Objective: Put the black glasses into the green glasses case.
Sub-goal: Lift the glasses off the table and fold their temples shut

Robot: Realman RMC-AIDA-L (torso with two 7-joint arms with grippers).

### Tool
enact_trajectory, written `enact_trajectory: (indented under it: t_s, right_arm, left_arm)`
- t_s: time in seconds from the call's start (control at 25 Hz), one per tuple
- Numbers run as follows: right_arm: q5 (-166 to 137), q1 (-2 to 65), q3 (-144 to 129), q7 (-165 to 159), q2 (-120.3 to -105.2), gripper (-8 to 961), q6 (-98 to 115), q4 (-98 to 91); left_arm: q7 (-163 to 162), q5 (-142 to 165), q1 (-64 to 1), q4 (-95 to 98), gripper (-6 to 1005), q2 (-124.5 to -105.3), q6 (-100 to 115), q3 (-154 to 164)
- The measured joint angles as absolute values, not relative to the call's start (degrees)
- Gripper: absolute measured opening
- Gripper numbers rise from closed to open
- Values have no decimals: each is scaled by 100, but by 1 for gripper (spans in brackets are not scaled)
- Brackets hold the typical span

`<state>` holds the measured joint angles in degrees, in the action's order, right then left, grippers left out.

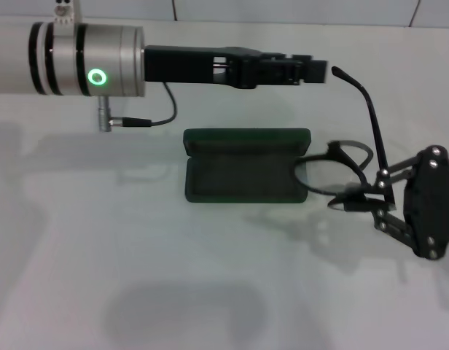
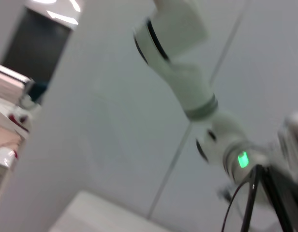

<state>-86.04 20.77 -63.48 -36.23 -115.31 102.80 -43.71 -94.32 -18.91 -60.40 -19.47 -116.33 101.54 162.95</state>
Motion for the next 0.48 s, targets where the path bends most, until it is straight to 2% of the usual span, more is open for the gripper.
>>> enact_trajectory:
  t_s: [0.16, 0.36, 0.48]
  right_arm:
    - [-8502, 2039, -6295, -3232, -11562, 103, 10879, -4326]
    - [-8286, 2232, -6599, -3053, -11582, 104, 11371, -4065]
    - [-8273, 2482, -6746, -3092, -11581, 105, 11205, -3702]
  left_arm:
    - [-9415, -1621, -5979, -1946, 552, -11678, 9340, 16299]
    - [-9196, -1193, -6210, -1815, 553, -11940, 8745, 16303]
    - [-8869, -1218, -6355, -1448, 553, -11945, 8811, 16303]
